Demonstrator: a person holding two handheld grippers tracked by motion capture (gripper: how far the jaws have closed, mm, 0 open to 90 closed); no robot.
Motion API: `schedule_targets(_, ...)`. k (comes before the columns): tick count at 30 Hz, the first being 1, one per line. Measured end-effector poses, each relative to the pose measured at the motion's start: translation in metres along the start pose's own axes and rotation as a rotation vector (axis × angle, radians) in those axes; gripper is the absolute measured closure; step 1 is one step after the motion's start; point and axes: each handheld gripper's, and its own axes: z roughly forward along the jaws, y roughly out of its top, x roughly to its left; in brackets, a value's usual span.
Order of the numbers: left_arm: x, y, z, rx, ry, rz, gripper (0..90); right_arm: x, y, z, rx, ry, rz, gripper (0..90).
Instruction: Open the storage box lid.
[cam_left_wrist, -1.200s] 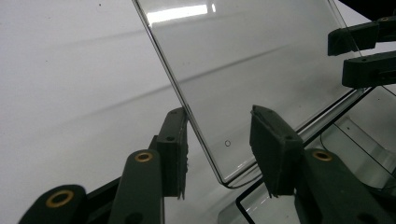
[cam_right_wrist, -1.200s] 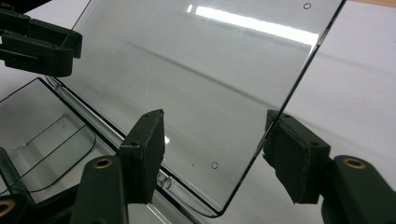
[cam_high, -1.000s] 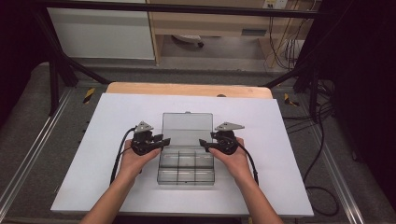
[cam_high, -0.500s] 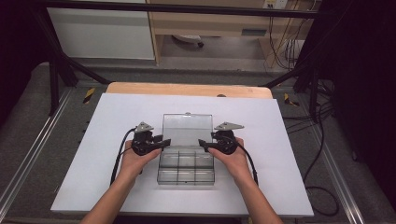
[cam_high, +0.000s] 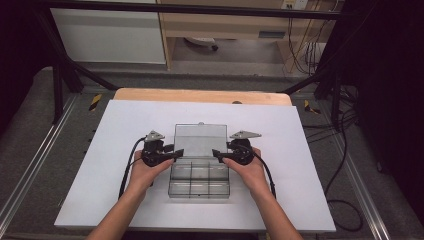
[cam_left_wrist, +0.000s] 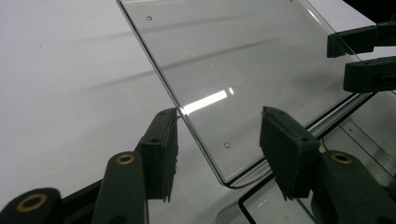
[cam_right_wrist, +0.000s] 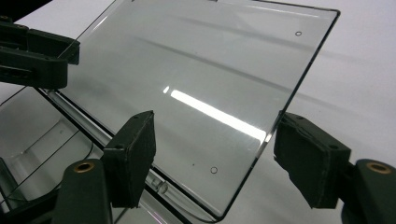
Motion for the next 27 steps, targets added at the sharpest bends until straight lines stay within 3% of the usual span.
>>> schedule_targets(4,0.002,0.001,-0.002,-0.010,0.002,-0.010,47.0,-0.001,0.000,0.000,0.007,-0.029,-0.007,26.2)
schedule_targets(18,0.003,-0.001,-0.017,-0.036,0.013,-0.004,40.5,0.005,0.008,-0.012,0.013,-0.034,-0.013,16.6)
schedule_targets(24,0.001,-0.009,-0.028,-0.072,0.001,-0.022,36.9,0.004,0.009,-0.021,0.029,-0.089,-0.017,10.1)
schedule_targets(27,-0.003,-0.012,-0.031,-0.047,0.011,0.003,31.8,0.003,0.009,-0.025,0.041,-0.113,-0.010,6.5)
